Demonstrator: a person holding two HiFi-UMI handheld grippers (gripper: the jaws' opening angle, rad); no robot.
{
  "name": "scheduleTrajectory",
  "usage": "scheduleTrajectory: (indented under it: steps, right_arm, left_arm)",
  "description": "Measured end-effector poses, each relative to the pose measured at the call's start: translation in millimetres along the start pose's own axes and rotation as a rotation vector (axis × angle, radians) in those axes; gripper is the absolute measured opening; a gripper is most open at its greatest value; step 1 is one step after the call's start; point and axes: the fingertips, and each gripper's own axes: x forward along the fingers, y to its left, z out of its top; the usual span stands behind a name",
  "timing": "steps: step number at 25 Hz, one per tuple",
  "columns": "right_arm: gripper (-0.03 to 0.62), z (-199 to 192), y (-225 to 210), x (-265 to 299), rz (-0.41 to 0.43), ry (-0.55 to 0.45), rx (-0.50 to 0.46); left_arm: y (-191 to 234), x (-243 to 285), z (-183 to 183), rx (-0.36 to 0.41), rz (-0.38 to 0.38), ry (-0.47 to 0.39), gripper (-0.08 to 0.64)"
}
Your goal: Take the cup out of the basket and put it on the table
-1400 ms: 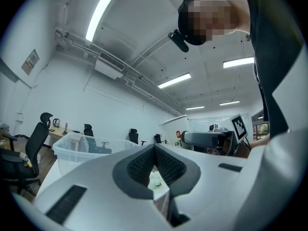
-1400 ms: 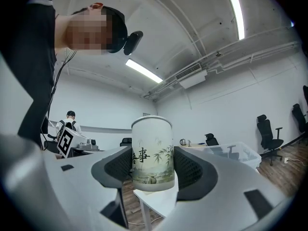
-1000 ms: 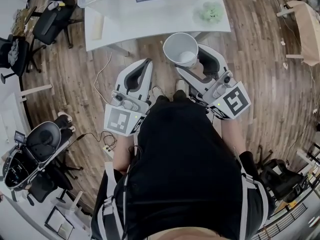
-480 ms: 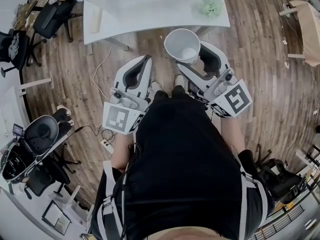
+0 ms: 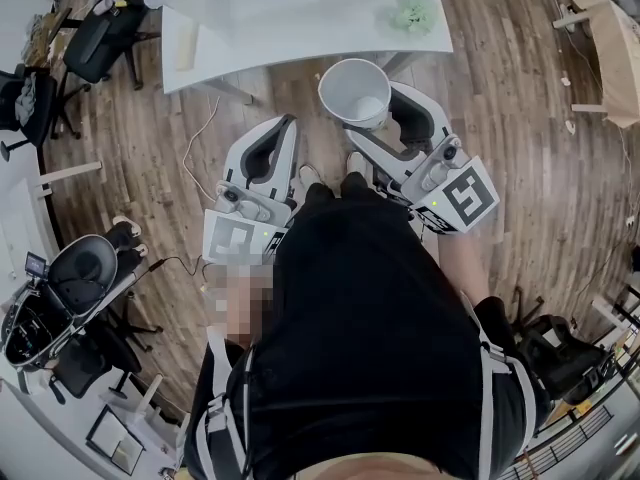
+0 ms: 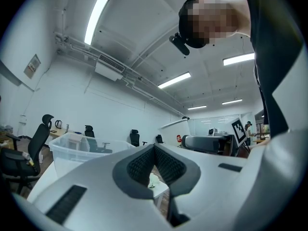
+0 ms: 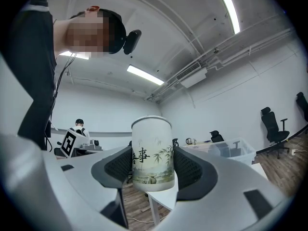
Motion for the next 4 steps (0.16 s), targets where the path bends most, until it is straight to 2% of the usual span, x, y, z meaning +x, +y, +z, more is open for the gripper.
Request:
scheduleTrajectory:
  steps: [4]
  right_arm:
    - [0.268,2.1,0.3,-3.3,0.005,-0.001,-0.001]
  left_arm:
    - [-4.3,3.1,2.4,0.009,-0.005,-0.006,0.017]
